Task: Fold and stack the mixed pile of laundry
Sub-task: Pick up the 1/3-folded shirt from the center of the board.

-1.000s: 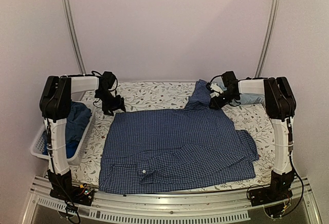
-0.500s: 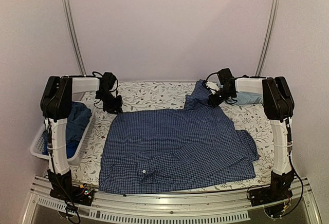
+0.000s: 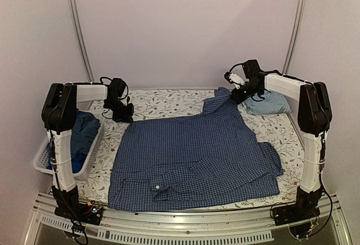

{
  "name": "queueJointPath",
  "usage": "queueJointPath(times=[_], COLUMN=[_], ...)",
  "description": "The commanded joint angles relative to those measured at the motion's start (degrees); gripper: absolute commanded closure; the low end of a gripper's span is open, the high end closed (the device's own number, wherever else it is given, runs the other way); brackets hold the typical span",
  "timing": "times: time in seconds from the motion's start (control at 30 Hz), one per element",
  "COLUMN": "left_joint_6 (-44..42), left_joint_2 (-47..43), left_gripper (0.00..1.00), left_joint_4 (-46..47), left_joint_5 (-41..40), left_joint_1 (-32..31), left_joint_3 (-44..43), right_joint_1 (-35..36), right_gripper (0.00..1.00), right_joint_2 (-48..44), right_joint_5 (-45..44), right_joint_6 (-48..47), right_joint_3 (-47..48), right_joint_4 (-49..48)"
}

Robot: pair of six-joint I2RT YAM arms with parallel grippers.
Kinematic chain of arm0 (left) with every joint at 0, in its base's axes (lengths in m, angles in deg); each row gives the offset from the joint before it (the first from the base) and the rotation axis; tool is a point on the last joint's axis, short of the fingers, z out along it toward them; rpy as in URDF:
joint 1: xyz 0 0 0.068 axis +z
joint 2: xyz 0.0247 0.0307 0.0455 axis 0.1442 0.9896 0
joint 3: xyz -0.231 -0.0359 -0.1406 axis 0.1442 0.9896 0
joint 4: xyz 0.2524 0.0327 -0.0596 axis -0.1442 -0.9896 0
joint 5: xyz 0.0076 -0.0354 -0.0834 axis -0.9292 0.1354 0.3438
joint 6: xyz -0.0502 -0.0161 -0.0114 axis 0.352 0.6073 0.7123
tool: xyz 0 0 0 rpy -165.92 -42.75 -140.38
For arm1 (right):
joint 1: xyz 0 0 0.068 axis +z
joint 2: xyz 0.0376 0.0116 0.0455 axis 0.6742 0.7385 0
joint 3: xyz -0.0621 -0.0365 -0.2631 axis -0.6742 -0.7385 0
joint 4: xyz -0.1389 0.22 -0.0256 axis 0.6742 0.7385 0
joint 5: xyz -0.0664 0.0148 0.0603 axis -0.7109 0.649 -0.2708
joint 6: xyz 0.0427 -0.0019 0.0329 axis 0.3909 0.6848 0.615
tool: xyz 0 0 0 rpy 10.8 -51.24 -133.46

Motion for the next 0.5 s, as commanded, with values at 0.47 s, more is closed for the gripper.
queueJointPath(times=[0.47], left_joint_6=[-11.7], left_joint_2=[-24.3], left_gripper=[1.0], left_joint_4=[10.2], left_joint_5=[-3.1], left_joint_1=[-4.7], left_joint_3=[21.4], right_joint_1=[9.0], right_gripper=[1.0], right_joint_2=[-15.1], right_joint_5=[-12.7], right_joint_6=[7.8], right_joint_3=[-7.5], right_joint_4=[20.1])
